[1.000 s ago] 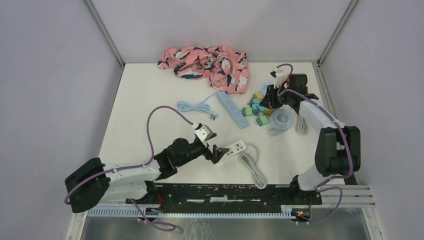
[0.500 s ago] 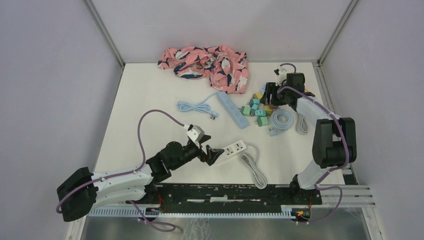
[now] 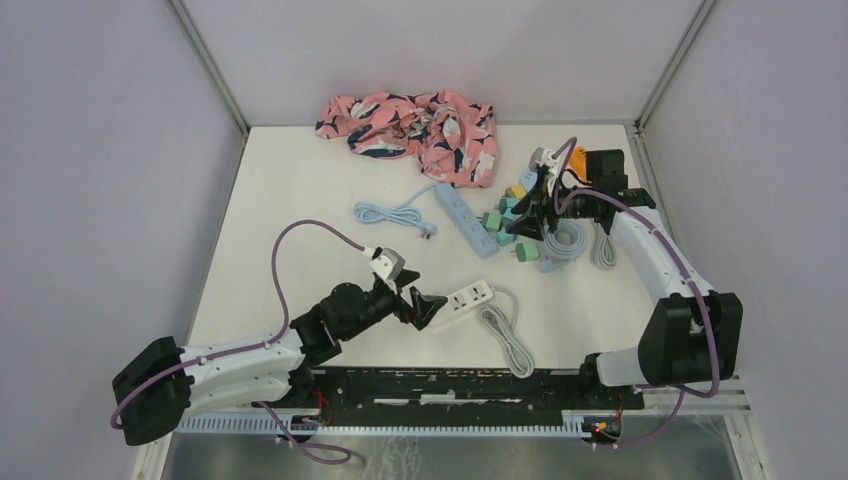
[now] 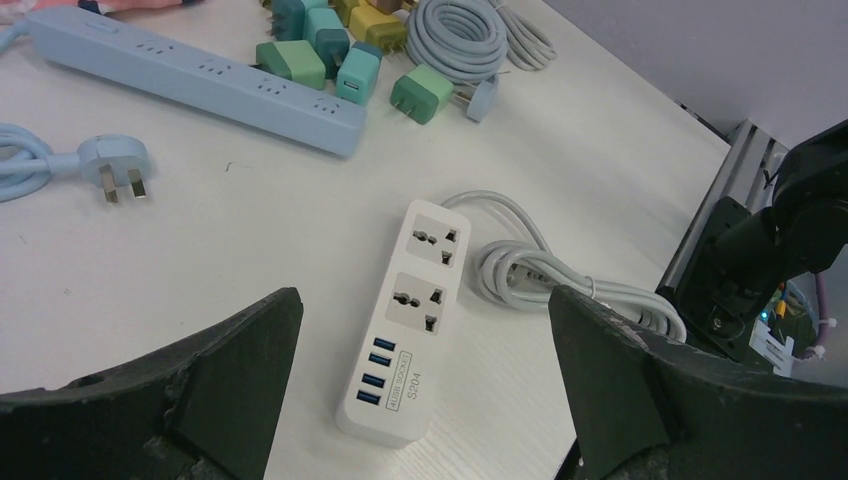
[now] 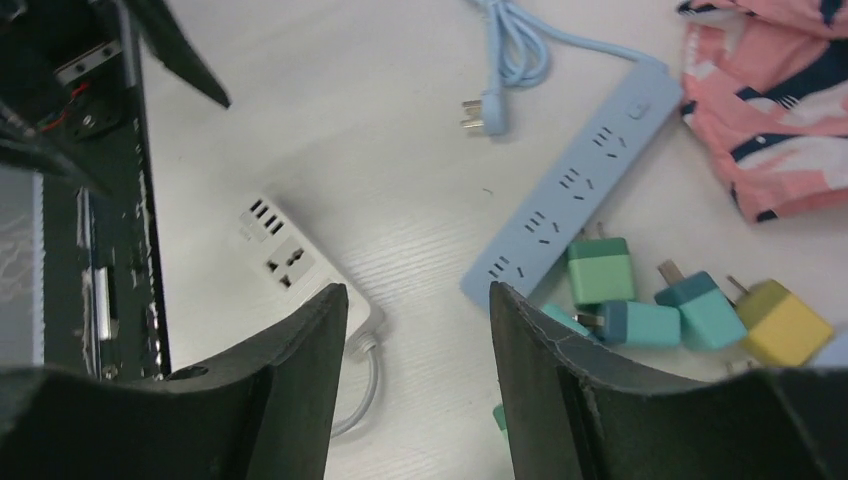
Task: Pull the plug off the socket
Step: Move the socket to the center of the board.
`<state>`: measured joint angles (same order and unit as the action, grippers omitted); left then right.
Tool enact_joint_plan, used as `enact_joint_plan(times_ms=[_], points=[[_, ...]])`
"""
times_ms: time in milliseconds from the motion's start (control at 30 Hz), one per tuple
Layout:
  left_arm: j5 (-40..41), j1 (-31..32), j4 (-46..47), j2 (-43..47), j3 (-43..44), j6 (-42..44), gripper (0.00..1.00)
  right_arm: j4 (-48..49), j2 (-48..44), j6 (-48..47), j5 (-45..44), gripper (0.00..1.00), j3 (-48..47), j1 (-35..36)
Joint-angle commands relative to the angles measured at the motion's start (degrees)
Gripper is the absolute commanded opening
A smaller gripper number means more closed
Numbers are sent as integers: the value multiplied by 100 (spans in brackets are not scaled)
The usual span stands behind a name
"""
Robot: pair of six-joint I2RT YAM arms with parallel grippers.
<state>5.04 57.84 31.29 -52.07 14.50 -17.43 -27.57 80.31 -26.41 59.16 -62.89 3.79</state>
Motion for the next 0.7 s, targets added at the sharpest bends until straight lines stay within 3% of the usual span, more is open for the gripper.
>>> enact_joint_plan(times_ms=[0,267,367,533,667], points=[[310,-53,109,80,163,-322,99,-1494,-245,-2277,1337,62,-137,75],[395,-114,272,127,55,-466,99,-3341,-73,-4906,1499,75,-300,421],[475,-140,259,160,12,-510,99,-3903,65,-5717,1540,84,-285,506],[611,-207,160,235,-68,-583,99,-4208,262,-6029,1404,85,-391,707],[715,-249,57,294,-88,-595,99,-3786,235,-5652,1073,85,-307,955]])
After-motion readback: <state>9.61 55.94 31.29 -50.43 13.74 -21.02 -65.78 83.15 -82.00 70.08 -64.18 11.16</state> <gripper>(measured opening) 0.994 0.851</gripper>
